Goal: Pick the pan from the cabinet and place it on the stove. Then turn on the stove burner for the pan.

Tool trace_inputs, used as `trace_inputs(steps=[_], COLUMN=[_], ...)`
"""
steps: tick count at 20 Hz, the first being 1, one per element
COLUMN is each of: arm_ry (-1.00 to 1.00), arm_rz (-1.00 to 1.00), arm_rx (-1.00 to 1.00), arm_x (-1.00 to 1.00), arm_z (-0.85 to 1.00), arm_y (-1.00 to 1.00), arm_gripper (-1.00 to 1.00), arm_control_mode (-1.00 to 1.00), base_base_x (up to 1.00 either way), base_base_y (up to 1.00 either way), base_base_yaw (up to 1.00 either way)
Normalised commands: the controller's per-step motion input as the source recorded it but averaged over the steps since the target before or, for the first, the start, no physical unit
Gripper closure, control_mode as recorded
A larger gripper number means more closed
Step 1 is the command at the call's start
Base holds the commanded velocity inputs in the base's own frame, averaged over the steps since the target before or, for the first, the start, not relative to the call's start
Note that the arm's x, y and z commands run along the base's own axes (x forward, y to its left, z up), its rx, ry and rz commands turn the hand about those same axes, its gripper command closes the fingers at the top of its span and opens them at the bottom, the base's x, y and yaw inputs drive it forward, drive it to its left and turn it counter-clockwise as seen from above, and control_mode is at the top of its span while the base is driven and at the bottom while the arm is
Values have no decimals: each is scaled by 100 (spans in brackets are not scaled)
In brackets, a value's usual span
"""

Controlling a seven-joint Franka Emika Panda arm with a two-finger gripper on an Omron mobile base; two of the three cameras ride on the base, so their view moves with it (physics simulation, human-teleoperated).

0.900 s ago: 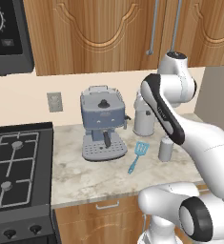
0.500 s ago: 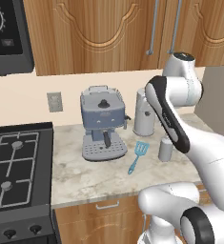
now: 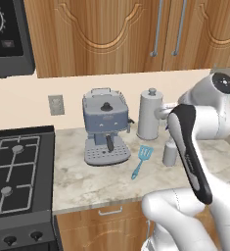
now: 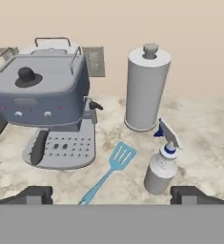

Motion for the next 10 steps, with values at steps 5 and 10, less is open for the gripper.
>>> trace_inputs(steps=[5, 10], arm_ry=[-31, -23], arm_rz=[-6, -6], arm_rx=[0, 0], arm_x=[-13, 0], arm_z=[62, 80], arm_y=[-12, -10], arm_gripper=[-100, -100], arm_control_mode=[-100, -100], base_base_x=[0, 0], base_base_y=[0, 0], base_base_yaw=[0, 0])
